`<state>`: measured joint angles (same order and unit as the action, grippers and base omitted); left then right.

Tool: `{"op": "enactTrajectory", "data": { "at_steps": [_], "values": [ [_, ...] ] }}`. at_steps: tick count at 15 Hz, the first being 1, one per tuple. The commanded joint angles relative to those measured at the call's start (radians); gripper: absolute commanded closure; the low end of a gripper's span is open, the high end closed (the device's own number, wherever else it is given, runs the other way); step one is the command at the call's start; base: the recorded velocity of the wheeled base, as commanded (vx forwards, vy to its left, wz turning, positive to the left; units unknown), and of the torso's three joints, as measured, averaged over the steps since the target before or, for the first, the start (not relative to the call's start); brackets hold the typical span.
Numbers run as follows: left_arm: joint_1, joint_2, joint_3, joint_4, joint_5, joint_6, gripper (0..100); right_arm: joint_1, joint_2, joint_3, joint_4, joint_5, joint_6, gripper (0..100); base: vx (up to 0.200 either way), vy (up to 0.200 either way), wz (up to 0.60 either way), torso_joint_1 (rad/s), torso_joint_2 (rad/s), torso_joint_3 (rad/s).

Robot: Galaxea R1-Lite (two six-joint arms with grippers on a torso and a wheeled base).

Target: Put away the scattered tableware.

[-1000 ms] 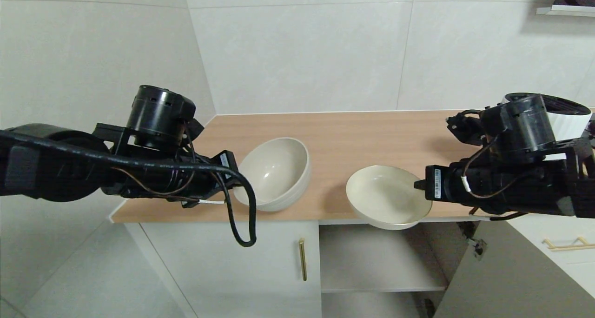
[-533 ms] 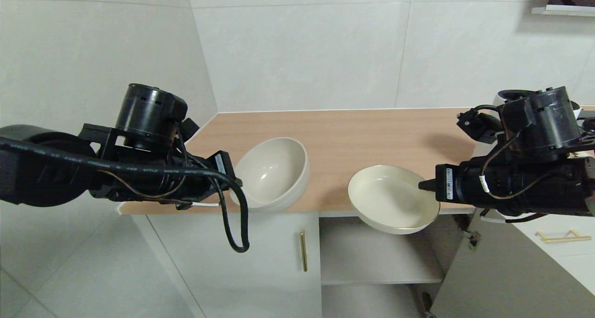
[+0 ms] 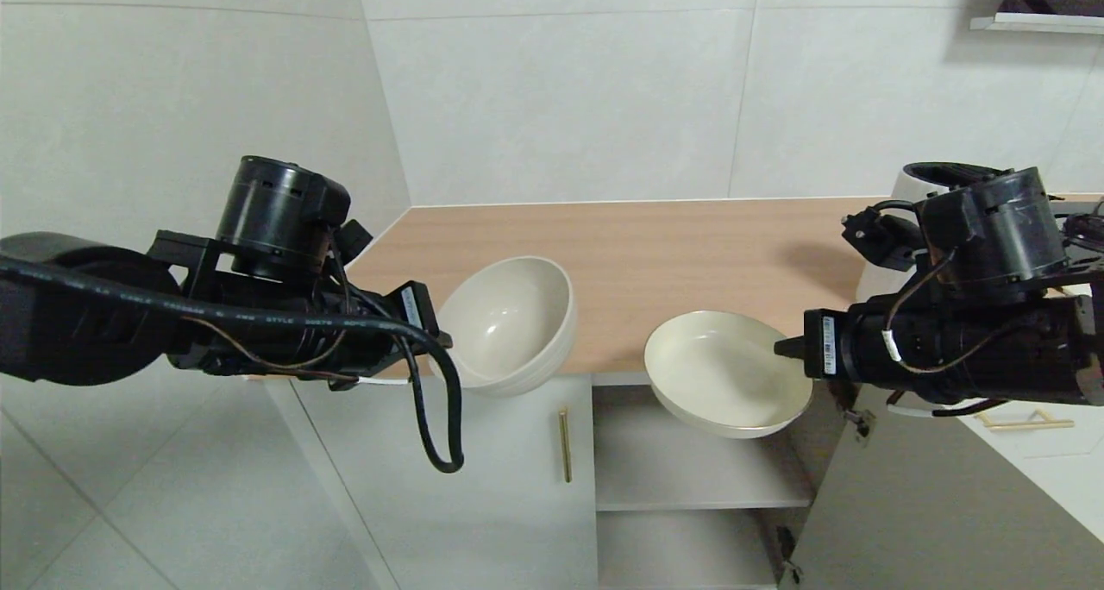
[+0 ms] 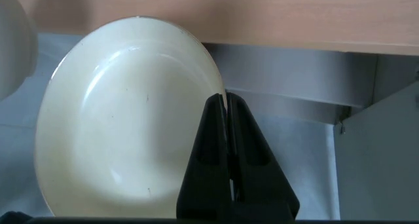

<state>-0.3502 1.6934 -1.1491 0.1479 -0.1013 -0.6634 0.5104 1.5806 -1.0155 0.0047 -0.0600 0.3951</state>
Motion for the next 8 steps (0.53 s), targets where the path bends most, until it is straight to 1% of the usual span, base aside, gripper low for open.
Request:
{"op": "enactTrajectory", "data": {
  "at_steps": [1,3,7,8],
  "values": [
    [0.0,0.005,0.0,0.001,0.0,0.004,100,0.0,0.016,0.0,0.0,-0.001,0.001,100,0.0,0.0,0.0,0.0,0.0,0.0],
    [0.0,0.005,0.006,0.001,0.0,0.011,100,0.0,0.024,0.002,0.0,-0.001,0.001,100,0.0,0.0,0.0,0.0,0.0,0.0],
    [0.0,0.005,0.006,0.001,0.0,0.011,100,0.0,0.032,0.002,-0.002,-0.001,0.001,100,0.0,0.0,0.0,0.0,0.0,0.0],
    [0.0,0.005,0.006,0.001,0.0,0.011,100,0.0,0.032,0.003,0.0,-0.001,0.001,100,0.0,0.0,0.0,-0.066,0.16,0.09]
  ]
}}
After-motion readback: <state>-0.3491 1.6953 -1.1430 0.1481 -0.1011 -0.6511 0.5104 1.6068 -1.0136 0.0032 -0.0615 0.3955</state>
